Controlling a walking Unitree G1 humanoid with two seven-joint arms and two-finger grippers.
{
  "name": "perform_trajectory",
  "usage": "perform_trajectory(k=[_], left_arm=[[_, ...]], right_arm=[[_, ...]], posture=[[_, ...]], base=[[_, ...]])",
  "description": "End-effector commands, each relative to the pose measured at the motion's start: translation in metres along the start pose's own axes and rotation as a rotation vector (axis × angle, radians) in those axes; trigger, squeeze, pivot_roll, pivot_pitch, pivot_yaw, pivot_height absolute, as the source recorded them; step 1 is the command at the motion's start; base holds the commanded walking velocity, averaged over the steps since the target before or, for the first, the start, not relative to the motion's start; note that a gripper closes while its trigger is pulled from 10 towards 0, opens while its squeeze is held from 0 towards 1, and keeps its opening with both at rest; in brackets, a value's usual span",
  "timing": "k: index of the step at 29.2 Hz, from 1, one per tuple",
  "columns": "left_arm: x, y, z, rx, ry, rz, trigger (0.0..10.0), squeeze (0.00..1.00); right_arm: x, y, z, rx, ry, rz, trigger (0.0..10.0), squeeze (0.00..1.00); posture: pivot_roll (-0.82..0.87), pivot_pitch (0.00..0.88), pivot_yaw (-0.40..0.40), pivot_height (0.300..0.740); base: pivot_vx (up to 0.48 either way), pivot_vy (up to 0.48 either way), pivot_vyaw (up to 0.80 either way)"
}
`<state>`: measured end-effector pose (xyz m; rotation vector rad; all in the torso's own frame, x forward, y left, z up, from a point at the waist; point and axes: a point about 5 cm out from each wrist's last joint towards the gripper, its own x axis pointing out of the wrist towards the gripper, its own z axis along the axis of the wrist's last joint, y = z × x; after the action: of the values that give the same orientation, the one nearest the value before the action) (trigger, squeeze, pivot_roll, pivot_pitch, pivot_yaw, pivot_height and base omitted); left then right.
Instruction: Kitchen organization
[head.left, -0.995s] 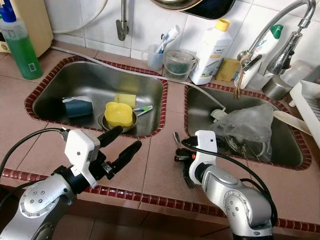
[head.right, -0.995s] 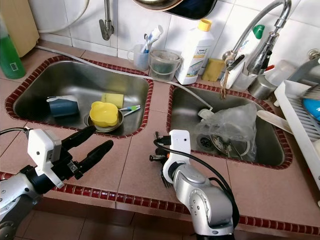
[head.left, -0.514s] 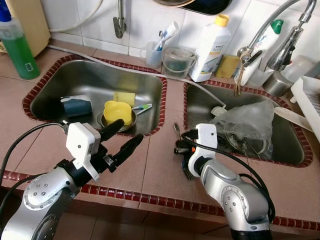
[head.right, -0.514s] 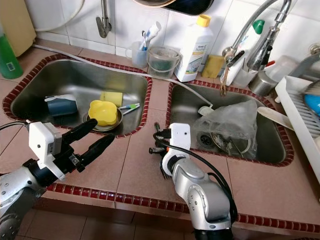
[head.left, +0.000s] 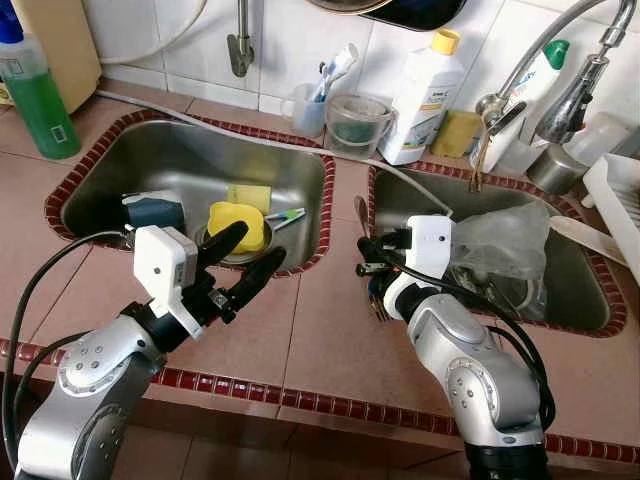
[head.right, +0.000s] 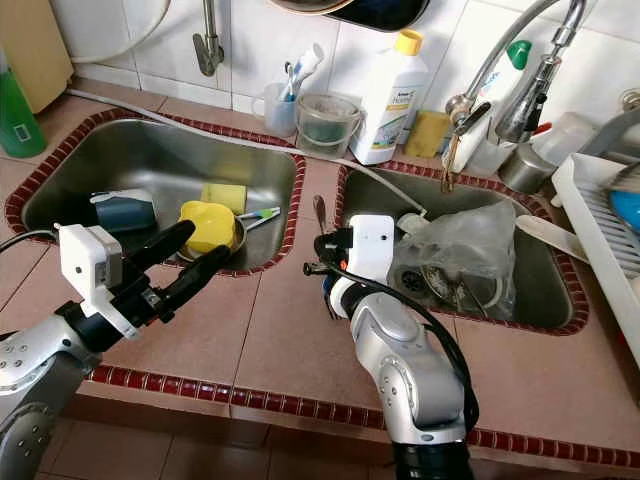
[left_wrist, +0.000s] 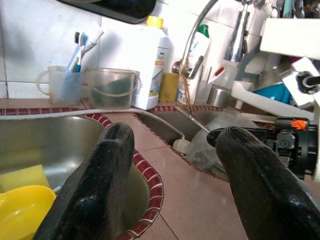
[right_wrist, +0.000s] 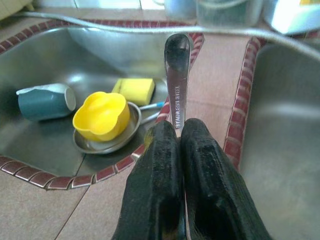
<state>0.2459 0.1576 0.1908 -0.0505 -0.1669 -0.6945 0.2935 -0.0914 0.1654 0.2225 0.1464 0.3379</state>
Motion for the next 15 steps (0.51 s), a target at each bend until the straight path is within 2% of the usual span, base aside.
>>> perform_trajectory(k=[1, 4, 6, 9, 10, 11, 13, 14, 15], left_arm=[[0.004, 0.002, -0.001, -0.023, -0.001, 0.015, 10.0, 0.00], [0.008, 0.005, -0.003, -0.017, -0.003, 0.049, 10.0, 0.00], [0.010, 0.005, -0.004, -0.007, 0.003, 0.059, 10.0, 0.00], [0.012, 0.006, -0.006, -0.052, 0.005, 0.076, 10.0, 0.00], [0.014, 0.008, -0.007, -0.040, 0.003, 0.102, 10.0, 0.00], [0.016, 0.011, -0.008, -0.047, -0.001, 0.126, 10.0, 0.00], [0.017, 0.013, -0.008, -0.045, -0.006, 0.146, 10.0, 0.00], [0.019, 0.017, -0.007, -0.033, -0.015, 0.182, 10.0, 0.00], [0.020, 0.019, -0.006, -0.023, -0.019, 0.197, 10.0, 0.00]], right_arm=[[-0.002, -0.003, 0.005, -0.023, -0.039, -0.001, 0.0, 0.00], [-0.002, -0.005, 0.010, -0.054, -0.116, 0.022, 0.0, 0.00], [-0.002, -0.007, 0.010, -0.068, -0.123, 0.013, 0.0, 0.00], [-0.003, -0.009, 0.010, -0.047, -0.129, 0.013, 0.0, 0.00], [-0.003, -0.010, 0.014, -0.069, -0.166, 0.009, 2.5, 0.00], [-0.004, -0.011, 0.016, -0.077, -0.186, 0.009, 4.0, 0.00], [-0.004, -0.011, 0.016, -0.085, -0.196, 0.014, 4.7, 0.00], [-0.004, -0.011, 0.018, -0.104, -0.221, 0.019, 7.7, 0.00], [-0.004, -0.011, 0.019, -0.102, -0.236, 0.023, 9.7, 0.00]], posture=[[0.13, 0.053, -0.137, 0.740], [0.12, 0.041, -0.129, 0.740], [0.12, 0.041, -0.129, 0.740], [0.12, 0.036, -0.123, 0.740], [0.11, 0.025, -0.116, 0.740], [0.11, 0.021, -0.114, 0.740], [0.11, 0.018, -0.111, 0.740], [0.10, 0.017, -0.108, 0.740], [0.10, 0.017, -0.105, 0.740]], base=[[0.000, 0.000, 0.00], [0.000, 0.000, 0.00], [0.000, 0.000, 0.00], [0.000, 0.000, 0.00], [0.000, 0.000, 0.00], [0.000, 0.000, 0.00], [0.000, 0.000, 0.00], [0.000, 0.000, 0.00], [0.000, 0.000, 0.00]])
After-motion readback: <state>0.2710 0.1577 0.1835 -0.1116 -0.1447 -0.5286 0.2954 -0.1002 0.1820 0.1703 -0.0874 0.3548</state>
